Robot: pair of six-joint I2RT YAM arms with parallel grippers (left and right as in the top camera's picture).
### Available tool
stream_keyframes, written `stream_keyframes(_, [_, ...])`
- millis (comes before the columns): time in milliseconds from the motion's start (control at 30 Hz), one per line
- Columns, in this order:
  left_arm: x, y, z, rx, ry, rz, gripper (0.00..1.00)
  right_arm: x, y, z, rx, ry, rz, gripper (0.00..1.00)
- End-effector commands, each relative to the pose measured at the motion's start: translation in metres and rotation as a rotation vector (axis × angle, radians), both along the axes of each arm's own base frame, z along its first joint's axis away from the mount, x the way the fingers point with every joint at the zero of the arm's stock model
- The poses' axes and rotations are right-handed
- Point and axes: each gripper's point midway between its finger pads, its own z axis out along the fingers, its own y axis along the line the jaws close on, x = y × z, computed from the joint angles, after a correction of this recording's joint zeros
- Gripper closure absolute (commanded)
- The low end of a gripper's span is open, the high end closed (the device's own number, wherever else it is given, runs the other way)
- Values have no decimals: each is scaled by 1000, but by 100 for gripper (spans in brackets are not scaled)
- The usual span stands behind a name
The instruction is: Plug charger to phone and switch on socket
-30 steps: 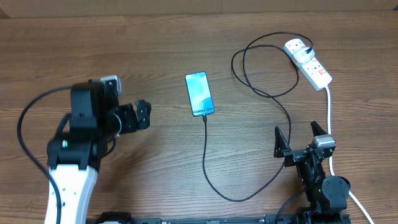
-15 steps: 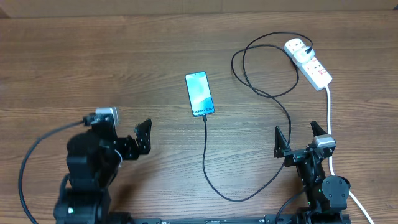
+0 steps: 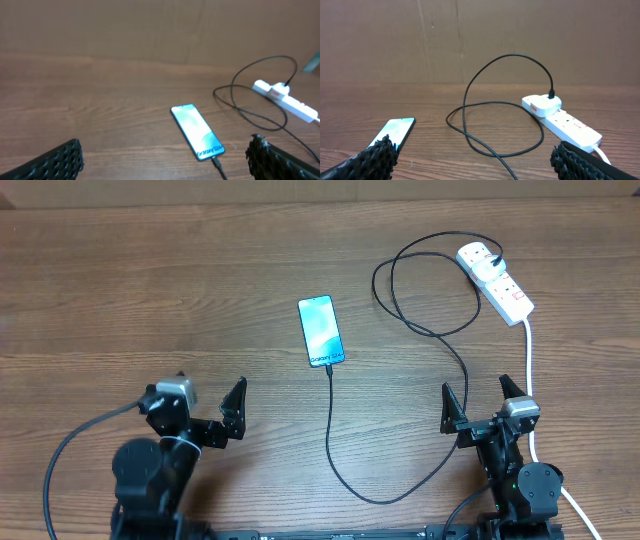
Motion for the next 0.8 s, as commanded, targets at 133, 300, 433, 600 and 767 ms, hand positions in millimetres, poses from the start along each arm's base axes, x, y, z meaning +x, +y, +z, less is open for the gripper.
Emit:
stream_keyframes(133, [-12,-2,-11,23,-122,-19,0,0,1,-2,-4,-4,5,0])
stream_keyframes(300, [-14,3,-7,23,-205,10,1,0,1,-2,-4,-4,5,0])
stream_keyframes(433, [-14,2,-11,16,-238,4,0,0,1,-2,-4,-4,5,0])
stream_keyframes(600, [-11,2,-16,16,-262,7,0,0,1,-2,-4,-5,5,0])
stream_keyframes(767, [-9,2,-5,12,-376,10,0,0,1,-2,-4,-4,5,0])
